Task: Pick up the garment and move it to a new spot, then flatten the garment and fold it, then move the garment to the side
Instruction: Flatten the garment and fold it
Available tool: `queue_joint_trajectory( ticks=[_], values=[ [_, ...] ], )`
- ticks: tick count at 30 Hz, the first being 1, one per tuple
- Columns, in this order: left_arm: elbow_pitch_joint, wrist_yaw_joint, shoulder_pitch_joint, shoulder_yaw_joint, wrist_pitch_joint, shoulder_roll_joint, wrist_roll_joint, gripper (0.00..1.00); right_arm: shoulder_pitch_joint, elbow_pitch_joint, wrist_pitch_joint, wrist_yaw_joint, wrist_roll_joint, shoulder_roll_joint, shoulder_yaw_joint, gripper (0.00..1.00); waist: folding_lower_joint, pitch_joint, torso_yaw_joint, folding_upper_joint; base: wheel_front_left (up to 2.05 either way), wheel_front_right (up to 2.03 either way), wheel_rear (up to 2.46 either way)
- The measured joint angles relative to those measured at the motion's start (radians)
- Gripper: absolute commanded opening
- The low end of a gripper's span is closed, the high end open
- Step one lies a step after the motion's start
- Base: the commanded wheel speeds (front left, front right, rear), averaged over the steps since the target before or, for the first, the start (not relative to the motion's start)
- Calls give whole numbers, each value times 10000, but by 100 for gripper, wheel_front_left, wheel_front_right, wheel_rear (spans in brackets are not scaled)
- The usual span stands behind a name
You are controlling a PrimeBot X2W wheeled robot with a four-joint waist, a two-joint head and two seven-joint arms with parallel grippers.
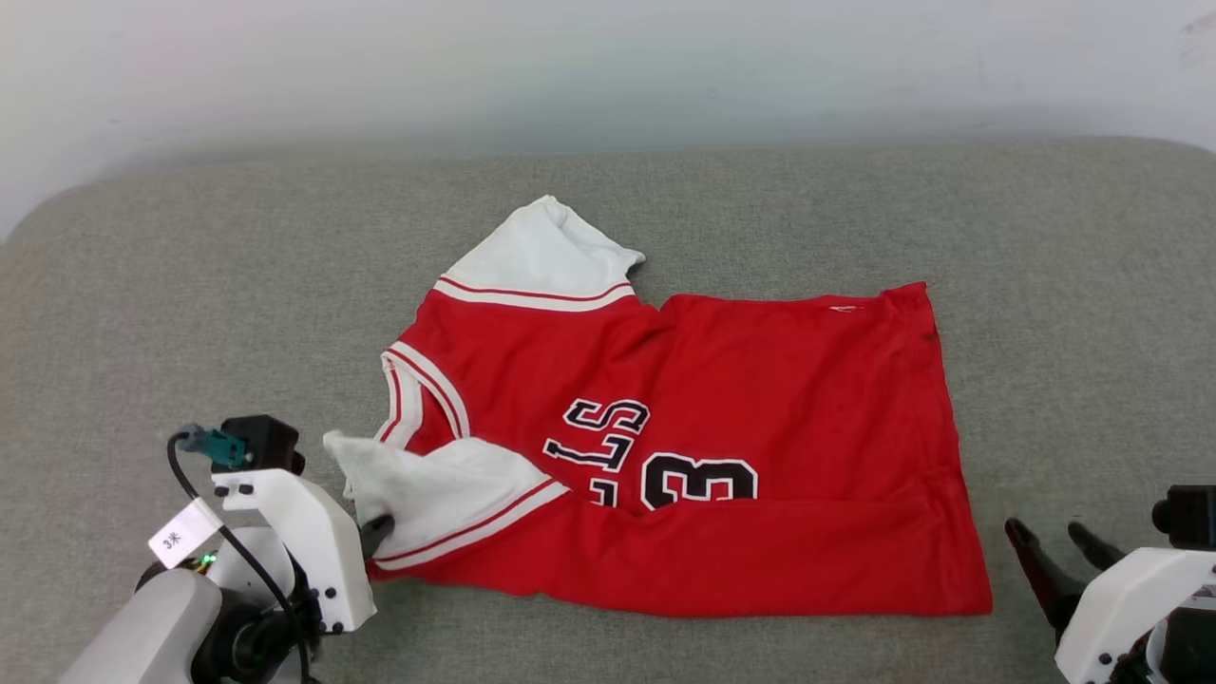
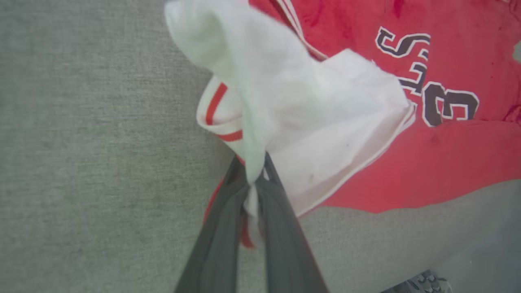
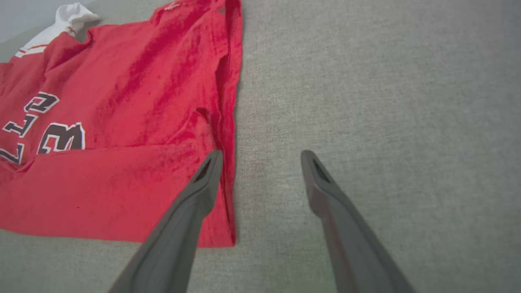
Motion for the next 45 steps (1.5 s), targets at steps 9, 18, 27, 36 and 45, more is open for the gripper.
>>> queue_joint_trajectory(
  ticks=[9, 18, 27, 36, 45],
  values=[
    [-1256, 366, 228, 82, -13, 330, 151, 0, -45, -203, 2161, 0, 313, -144, 711, 100, 0, 260, 124, 0, 0, 0, 0],
    [-1442, 403, 196, 73, -33, 297, 169, 0, -659, 727, 2577, -4, 570, -92, 1478, 100, 0, 775, 330, 0, 0, 0, 0],
    [-1467, 443, 239, 82, -295, 268, 242, 0, -893, 922, 2454, 0, 857, -228, 1710, 0, 1, 673, 372, 0, 0, 0, 0],
    [-1937, 869, 1421, -69, -316, 489, 205, 0, -15, 412, 2658, 0, 1062, -560, 1969, 0, 1, -673, 341, 0, 0, 0, 0],
    [-2658, 1542, 3071, 29, -213, 895, -161, 0, 1323, -263, 3149, 0, 1149, -518, 1789, 0, -1, -1739, 360, 0, 0, 0, 0]
  ],
)
